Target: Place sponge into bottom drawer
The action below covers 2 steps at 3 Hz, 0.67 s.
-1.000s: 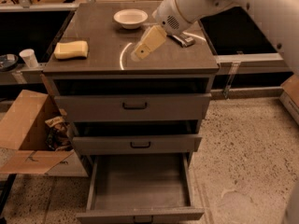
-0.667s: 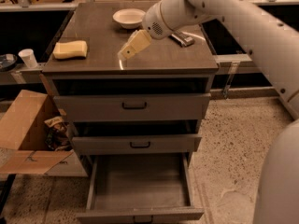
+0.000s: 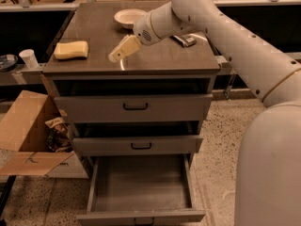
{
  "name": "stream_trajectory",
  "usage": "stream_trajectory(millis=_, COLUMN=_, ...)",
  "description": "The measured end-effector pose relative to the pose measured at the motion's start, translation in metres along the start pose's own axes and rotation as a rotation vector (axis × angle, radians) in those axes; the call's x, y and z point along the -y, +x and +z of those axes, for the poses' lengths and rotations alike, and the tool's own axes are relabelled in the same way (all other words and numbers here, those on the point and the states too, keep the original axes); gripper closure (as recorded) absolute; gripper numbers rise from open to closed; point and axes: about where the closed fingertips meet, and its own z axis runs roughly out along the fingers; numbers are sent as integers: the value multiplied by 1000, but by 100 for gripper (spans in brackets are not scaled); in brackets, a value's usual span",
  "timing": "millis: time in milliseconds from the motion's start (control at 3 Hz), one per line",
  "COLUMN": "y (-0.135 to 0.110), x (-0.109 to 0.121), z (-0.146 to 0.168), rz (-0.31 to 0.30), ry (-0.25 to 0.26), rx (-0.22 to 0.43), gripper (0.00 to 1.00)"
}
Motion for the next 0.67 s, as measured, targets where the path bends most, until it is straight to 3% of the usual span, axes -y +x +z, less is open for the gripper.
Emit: stream_trajectory(millis=667, y=-22, x=13, z=53, rz=-10, ry=-40, rx=96, gripper=0)
